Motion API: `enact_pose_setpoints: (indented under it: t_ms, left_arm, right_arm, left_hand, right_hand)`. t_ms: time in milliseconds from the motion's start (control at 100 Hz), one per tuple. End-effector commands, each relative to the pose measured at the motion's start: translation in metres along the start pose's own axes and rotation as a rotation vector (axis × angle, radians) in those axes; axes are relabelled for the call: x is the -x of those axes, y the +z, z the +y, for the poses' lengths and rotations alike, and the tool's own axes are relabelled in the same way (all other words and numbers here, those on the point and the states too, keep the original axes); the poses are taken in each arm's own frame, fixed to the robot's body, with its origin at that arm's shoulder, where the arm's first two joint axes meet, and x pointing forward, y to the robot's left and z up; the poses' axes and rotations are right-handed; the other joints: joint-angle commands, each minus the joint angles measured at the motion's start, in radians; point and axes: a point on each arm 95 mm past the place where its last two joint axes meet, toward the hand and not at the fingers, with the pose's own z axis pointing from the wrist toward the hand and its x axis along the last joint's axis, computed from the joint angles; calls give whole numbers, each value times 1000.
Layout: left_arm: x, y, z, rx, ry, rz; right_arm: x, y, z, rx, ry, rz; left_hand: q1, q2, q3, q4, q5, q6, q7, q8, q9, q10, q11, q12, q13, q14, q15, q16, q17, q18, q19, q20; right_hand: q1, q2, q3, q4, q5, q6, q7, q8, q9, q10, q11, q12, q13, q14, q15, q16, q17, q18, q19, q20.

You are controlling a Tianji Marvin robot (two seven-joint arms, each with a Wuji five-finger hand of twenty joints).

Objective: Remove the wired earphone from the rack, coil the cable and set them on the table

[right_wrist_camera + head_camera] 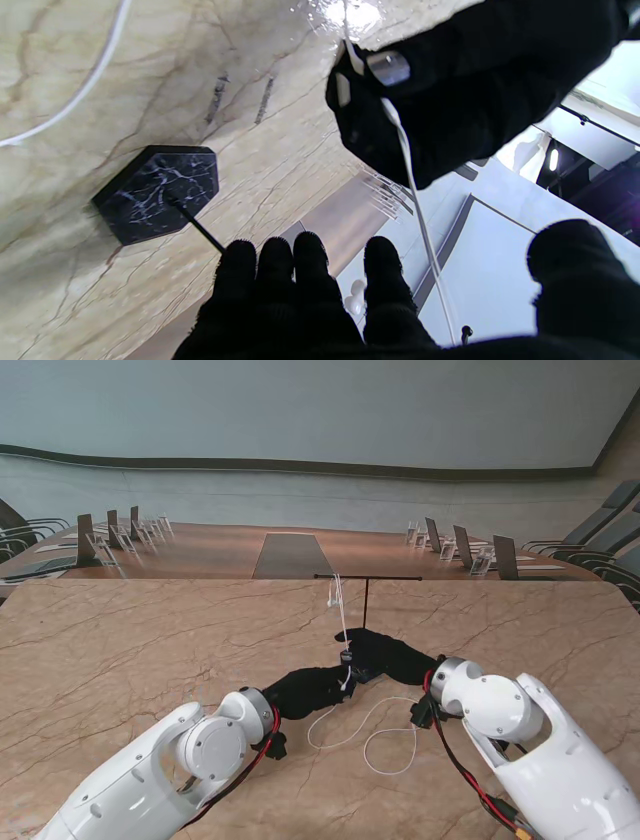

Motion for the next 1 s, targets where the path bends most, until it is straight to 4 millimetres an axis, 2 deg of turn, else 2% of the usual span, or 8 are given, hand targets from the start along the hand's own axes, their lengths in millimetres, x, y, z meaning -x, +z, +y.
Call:
enact_pose_setpoints:
  t_ms: [0, 180, 360, 380, 410, 690, 780, 990]
  left_arm:
    - [-2, -2, 6, 15, -6, 6]
    - [-2, -3, 6, 21, -4, 4]
    - [-1, -4, 7, 28, 0, 3]
    - [-1, -4, 7, 28, 0, 3]
    - [-1, -3, 7, 26, -1, 3]
    - [0, -4, 8, 37, 6, -7]
    - [0, -4, 8, 41, 8, -6]
    - [0, -5, 8, 41, 14, -10]
  right_arm:
    - [-6, 6, 0, 2, 8, 12]
    - [-12, 22, 4, -10, 38, 33]
    - [-19, 33, 7, 5, 42, 78]
    - [-19, 33, 8, 5, 43, 81]
    - [-20, 34, 8, 7, 49, 87]
    - [-30, 40, 12, 10, 71, 119]
    - [-31, 44, 13, 36, 85, 140]
    - [-34, 46, 14, 44, 107, 161]
  left_hand:
    - [80, -2, 18, 13, -8, -33, 36, 17, 9, -15, 39, -17, 11, 3, 18, 14, -8, -3, 37, 17]
    - [80, -4, 18, 13, -6, -33, 36, 16, 12, -13, 39, -17, 11, 5, 17, 13, -8, -2, 36, 17]
    - [80, -3, 16, 12, -9, -33, 34, 14, 10, -15, 38, -17, 12, 3, 17, 13, -8, -2, 35, 16]
    - [80, -4, 16, 12, -10, -31, 33, 13, 10, -15, 38, -17, 12, 3, 17, 13, -9, -2, 35, 16]
    - [80, -5, 16, 13, -11, -28, 32, 12, 10, -14, 39, -16, 12, 3, 17, 13, -8, -1, 35, 16]
    - [80, -7, 17, 14, -10, -27, 36, 7, 11, -15, 40, -14, 11, 3, 14, 10, -11, 0, 31, 13]
    - [80, -7, 16, 13, -8, -27, 37, 7, 13, -14, 40, -13, 11, 3, 14, 10, -10, 1, 30, 11]
    - [80, -8, 16, 13, -9, -26, 35, 6, 12, -13, 37, -13, 11, 3, 14, 9, -12, 2, 28, 8]
  right_hand:
    - [-39, -1, 4, 28, -10, 7, 12, 5, -28, 15, 16, 10, -16, 4, 15, 6, -3, -29, 44, -13]
    - [-18, -15, 9, 28, -7, 5, 18, 3, -25, 17, 17, 9, -14, 6, 16, 0, -4, -27, 59, -24]
    - [56, -33, -25, 34, -7, -7, 141, 22, -27, 25, 127, 52, 9, 16, 77, 22, 25, -11, 123, -64]
    - [73, -26, -50, 38, -10, -6, 170, -13, -28, 25, 139, 50, 12, 17, 78, 23, 24, -11, 144, -90]
    - [84, -26, -55, 40, -8, -7, 182, -22, -27, 27, 146, 51, 17, 18, 80, 24, 26, -11, 152, -98]
    - [136, -18, -68, 45, -6, -8, 224, -33, -23, 46, 177, 65, 37, 43, 92, 30, 38, 11, 181, -100]
    - [206, -47, -90, 52, -8, -5, 297, -32, -6, 67, 205, 75, 70, 76, 115, 42, 67, 44, 208, -98]
    - [286, -24, -80, 67, -6, -13, 328, -40, 9, 64, 210, 77, 84, 71, 120, 45, 80, 41, 217, -96]
